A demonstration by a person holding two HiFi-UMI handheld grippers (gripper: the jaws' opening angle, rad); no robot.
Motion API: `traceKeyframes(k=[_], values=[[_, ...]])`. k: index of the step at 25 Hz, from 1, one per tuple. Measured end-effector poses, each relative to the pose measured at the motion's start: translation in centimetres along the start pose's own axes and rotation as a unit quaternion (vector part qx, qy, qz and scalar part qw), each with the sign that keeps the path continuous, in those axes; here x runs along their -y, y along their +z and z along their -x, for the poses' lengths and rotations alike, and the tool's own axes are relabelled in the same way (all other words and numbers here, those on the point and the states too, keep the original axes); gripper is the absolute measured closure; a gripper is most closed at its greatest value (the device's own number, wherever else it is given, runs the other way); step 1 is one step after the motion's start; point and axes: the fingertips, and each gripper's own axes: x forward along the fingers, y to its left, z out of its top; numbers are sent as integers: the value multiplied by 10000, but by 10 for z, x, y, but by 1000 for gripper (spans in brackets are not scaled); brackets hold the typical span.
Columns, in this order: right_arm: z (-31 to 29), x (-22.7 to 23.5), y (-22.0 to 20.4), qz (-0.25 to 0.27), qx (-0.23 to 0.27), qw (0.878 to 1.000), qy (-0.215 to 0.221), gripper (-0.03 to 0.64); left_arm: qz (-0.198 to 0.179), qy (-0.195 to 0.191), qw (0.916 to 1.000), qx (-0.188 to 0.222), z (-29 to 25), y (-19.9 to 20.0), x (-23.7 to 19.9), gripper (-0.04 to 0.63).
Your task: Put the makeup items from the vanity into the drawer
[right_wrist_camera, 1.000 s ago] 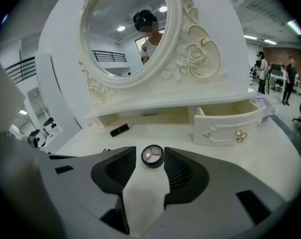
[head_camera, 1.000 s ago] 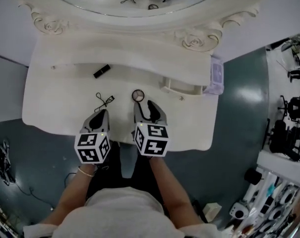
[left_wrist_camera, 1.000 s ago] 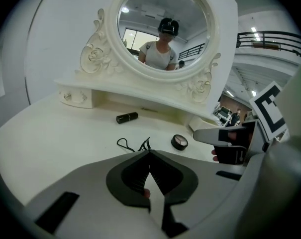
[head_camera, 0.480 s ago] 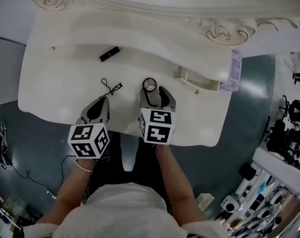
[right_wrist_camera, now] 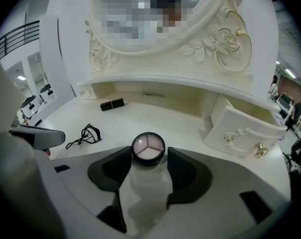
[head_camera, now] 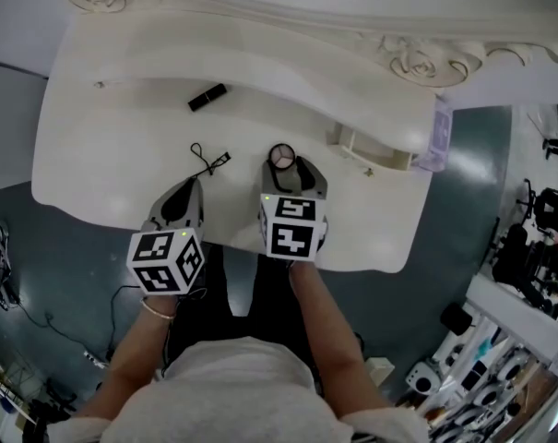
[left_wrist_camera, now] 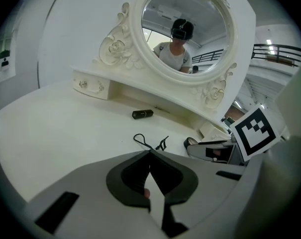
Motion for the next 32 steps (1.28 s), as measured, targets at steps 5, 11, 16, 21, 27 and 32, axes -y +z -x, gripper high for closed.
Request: traceKeyframes(k=[5, 11, 16, 21, 27, 32], values=[[-2, 1, 0, 19, -29, 10000, -18, 393, 2, -8, 10000, 24, -3, 1, 3, 592], [5, 4, 4, -162, 119, 9998, 38, 400, -89, -5, 9999, 67, -3, 9, 8, 592], [22, 10, 13, -189, 358, 9991, 104, 402, -202, -51, 9997, 118, -2, 17, 19, 593], [50, 21, 23, -291, 538, 9981, 98, 402, -385, -228, 9987, 240, -2, 29, 48, 592], [90, 45, 39, -322, 837, 9959, -125, 402, -632, -499, 9958, 442, -2, 44, 86, 592], [117, 69, 41, -609, 918, 9935, -279, 402, -726, -797, 9926, 562, 5, 56, 122, 592]])
